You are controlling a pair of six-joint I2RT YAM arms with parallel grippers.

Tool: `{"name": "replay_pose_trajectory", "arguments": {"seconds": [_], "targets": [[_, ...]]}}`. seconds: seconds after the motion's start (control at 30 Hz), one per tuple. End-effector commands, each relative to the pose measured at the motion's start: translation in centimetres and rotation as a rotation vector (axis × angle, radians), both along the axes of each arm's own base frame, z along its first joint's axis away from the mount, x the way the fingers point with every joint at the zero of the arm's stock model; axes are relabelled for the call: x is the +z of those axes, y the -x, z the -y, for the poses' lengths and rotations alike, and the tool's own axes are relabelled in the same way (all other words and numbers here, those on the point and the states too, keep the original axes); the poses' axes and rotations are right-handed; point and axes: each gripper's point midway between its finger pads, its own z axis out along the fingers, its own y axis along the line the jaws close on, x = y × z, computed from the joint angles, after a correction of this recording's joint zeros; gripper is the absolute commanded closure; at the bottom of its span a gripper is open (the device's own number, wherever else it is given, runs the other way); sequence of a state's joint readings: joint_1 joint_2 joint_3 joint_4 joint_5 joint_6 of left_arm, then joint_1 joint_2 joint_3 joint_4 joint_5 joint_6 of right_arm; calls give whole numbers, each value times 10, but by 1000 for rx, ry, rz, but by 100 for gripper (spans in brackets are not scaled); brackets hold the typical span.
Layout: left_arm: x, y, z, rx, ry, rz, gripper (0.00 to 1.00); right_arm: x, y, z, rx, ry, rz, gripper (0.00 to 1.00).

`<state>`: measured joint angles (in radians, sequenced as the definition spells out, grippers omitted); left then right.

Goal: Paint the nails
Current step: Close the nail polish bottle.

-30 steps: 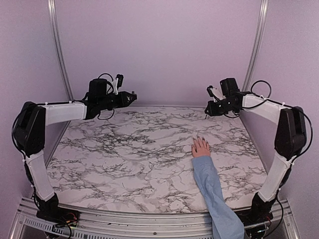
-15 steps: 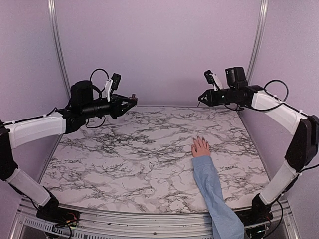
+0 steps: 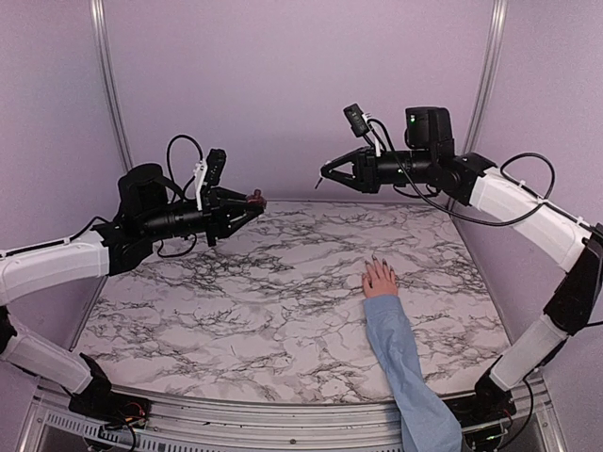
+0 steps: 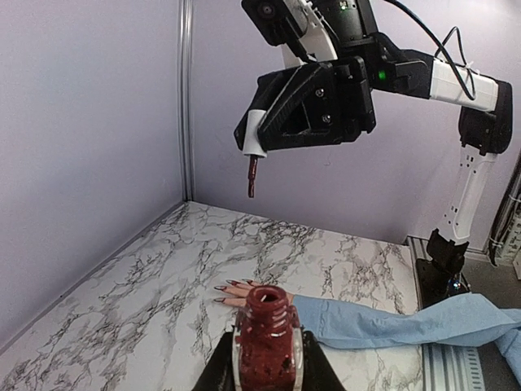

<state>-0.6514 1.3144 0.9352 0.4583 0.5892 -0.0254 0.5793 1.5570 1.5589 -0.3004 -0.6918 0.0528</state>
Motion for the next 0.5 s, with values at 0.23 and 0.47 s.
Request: {"name": "replay_pose_trajectory", "arguments": {"seconds": [0.23, 0.47], "targets": [[0, 20, 32, -45, -12, 88, 100, 56, 59, -40, 188, -76, 145, 100], [-3, 24, 50, -63, -21, 89, 100, 47, 69, -46, 178, -5, 209, 100]]}}
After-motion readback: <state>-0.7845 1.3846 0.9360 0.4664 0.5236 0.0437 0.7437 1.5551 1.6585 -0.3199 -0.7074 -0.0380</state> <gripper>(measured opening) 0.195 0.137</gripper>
